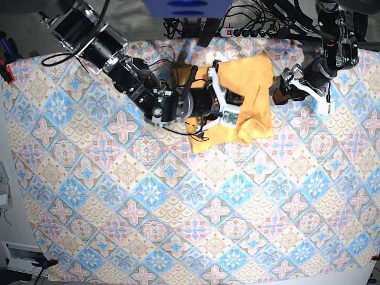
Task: Fold the T-shirt properly
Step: 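Press and smooth the folded bundle with the right gripper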
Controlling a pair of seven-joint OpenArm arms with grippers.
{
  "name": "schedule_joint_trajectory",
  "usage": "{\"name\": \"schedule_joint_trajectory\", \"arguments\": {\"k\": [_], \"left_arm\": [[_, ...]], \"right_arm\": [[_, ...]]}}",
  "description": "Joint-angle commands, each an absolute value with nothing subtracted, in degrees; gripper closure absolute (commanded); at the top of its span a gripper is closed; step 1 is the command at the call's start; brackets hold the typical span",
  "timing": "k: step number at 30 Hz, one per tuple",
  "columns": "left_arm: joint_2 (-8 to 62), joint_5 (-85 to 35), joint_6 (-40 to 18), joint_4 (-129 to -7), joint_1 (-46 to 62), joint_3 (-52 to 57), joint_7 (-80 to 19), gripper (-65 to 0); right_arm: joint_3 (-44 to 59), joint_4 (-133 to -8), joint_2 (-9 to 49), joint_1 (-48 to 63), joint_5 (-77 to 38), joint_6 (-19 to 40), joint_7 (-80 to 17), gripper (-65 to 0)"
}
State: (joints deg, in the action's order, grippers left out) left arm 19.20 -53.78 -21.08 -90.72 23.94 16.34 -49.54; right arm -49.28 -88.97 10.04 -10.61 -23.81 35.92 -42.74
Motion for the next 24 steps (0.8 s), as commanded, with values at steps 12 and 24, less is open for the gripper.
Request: {"name": "schedule_joint_trajectory", "arguments": {"k": [12,24], "left_arm": [[20.4,-54.5,-21.6,-91.8,24.9,16.7,-48.7,-43.8],[20.3,-54.3,-21.6,-91.8,25.0,16.7,-48.7,-43.8]], "right_arm": [[-41.5,-79.7,6.5,-11.9,-19.9,35.9,-41.2,-3.8],[-48.9,-64.0,-3.0,-21.4,-19.9,35.9,-33.1,-3.8]]}}
